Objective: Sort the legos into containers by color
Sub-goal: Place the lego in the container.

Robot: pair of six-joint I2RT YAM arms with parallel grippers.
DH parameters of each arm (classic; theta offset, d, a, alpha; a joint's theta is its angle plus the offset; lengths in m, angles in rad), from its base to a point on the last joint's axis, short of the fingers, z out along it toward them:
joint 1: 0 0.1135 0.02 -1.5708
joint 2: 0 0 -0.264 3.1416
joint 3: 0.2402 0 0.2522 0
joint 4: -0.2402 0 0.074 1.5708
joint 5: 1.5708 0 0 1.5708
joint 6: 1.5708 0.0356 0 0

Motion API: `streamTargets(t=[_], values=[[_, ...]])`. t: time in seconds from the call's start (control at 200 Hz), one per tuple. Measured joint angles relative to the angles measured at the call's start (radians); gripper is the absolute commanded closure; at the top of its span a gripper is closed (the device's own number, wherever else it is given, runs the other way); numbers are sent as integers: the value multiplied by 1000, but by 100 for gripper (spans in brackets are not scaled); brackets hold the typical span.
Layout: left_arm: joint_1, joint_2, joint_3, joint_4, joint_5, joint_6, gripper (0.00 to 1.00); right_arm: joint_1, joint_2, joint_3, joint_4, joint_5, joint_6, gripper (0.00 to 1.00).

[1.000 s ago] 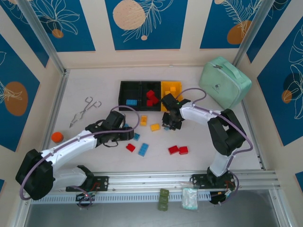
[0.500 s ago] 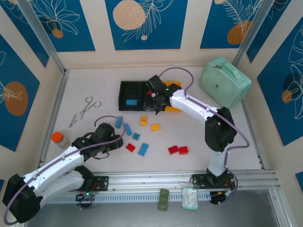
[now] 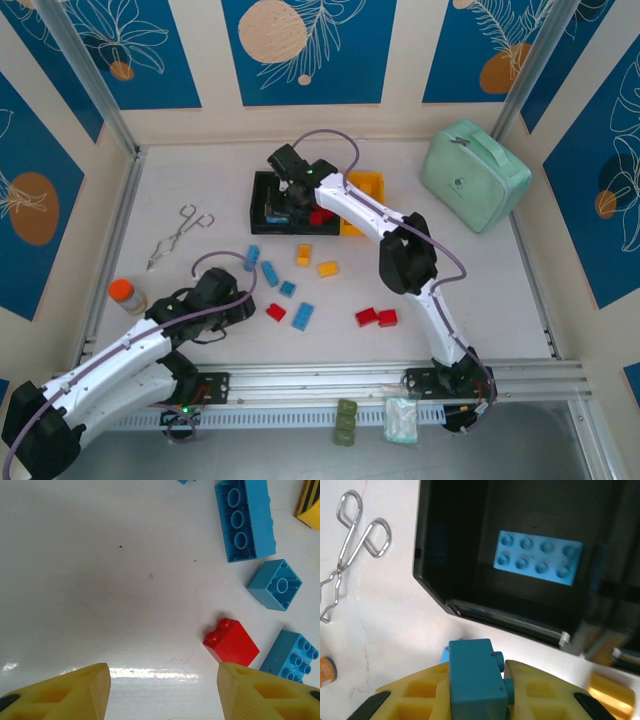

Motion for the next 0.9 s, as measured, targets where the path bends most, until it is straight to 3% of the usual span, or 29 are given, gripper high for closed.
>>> streamTargets(t=[0.31,0.425,0.51,0.76,0.9], values=[[0,-14,-16,0,4,-17,42,-6,237,323,-83,-58,5,69],[0,-19,-16,0,5,-18,42,-13,278,374,-92,-72,17,57],[0,-19,-16,0,8,-18,42,-16,286,393,-98,-74,24,53],[0,-19,-16,0,8,-18,42,-21,284,415,-107,-74,19,54],[0,-8,-11,-3,6,-16,41,-17,183,237,-84,-66,0,54]])
